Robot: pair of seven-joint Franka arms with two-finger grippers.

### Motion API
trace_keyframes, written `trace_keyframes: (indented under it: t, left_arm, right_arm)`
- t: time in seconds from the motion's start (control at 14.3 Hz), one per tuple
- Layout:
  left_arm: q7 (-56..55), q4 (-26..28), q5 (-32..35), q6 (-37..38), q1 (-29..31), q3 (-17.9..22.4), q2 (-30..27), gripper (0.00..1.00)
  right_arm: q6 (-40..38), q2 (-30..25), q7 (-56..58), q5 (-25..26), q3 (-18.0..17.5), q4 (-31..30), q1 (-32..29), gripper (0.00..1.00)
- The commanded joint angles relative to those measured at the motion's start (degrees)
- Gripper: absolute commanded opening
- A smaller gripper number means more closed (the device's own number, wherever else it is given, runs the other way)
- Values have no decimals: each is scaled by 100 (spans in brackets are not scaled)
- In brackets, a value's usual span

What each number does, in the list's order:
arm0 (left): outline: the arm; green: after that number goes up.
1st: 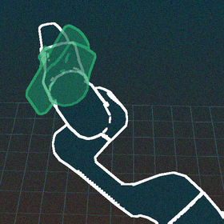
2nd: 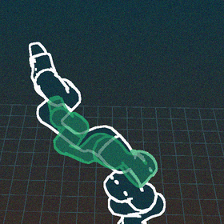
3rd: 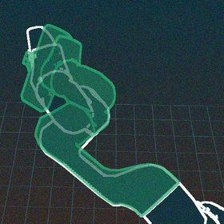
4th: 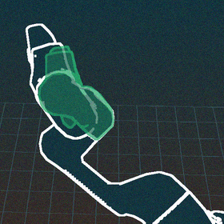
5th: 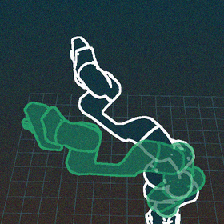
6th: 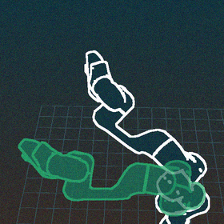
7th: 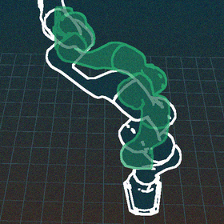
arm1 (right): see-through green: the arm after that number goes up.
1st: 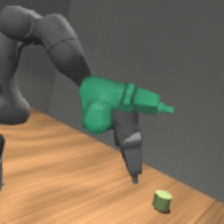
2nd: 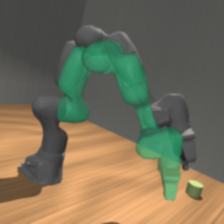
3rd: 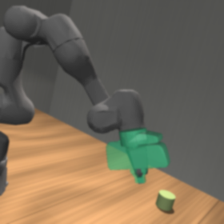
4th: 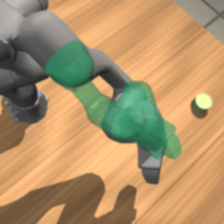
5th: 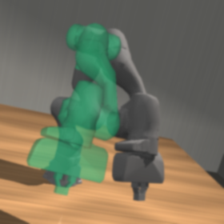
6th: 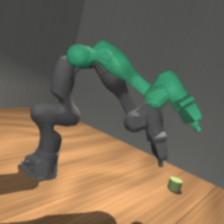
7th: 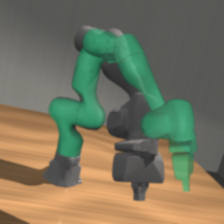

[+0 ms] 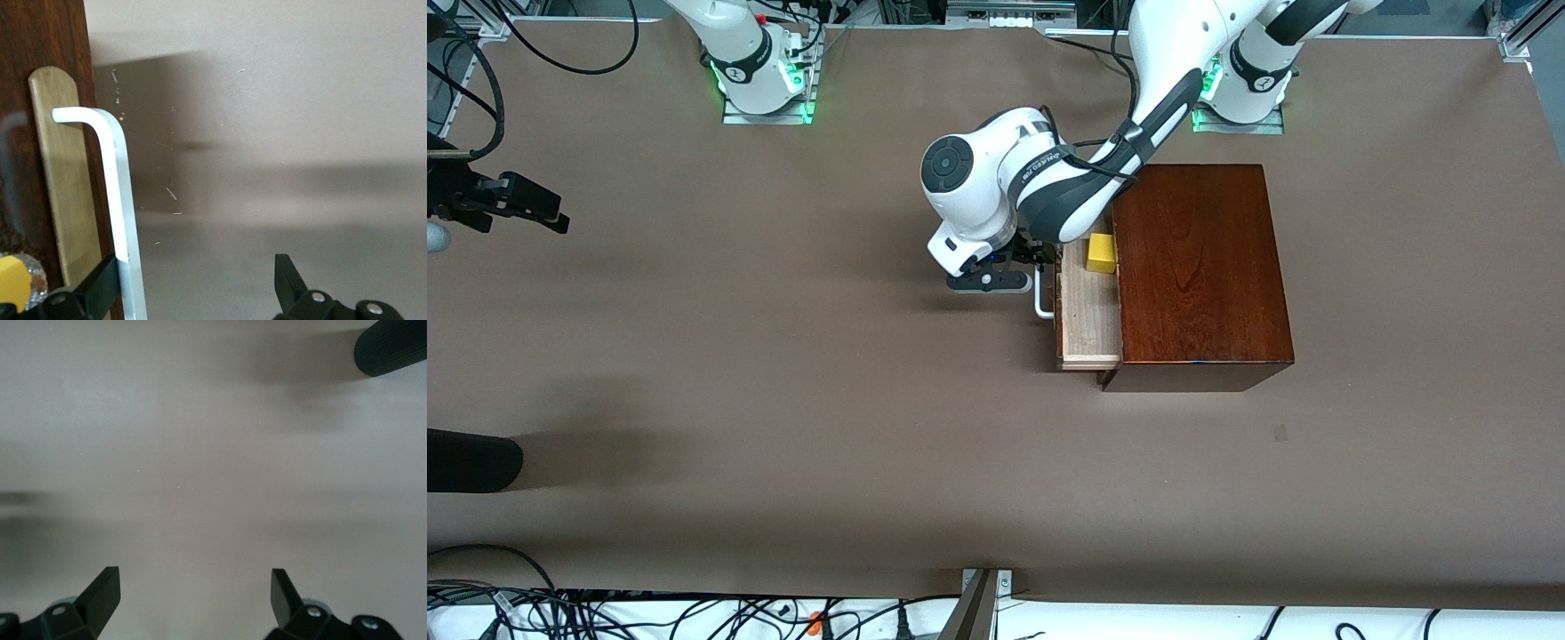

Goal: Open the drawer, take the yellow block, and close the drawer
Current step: 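Pull the drawer out of the box with the left gripper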

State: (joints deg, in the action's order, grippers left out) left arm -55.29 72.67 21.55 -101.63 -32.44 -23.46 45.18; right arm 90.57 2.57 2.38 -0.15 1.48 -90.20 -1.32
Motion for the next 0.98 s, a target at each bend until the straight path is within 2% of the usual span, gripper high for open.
trace_keyframes:
  t: [0.0,0.91]
  left_arm:
    - [-246,-561,-28,-181,-315,-150,360,100]
    - [-272,-842,-151,-182,-421,-150,500,100]
  right_arm:
    - [22,-28,70,-81,-7,-33,-17,100]
    - [22,-28,70,-73,-7,-33,-17,100]
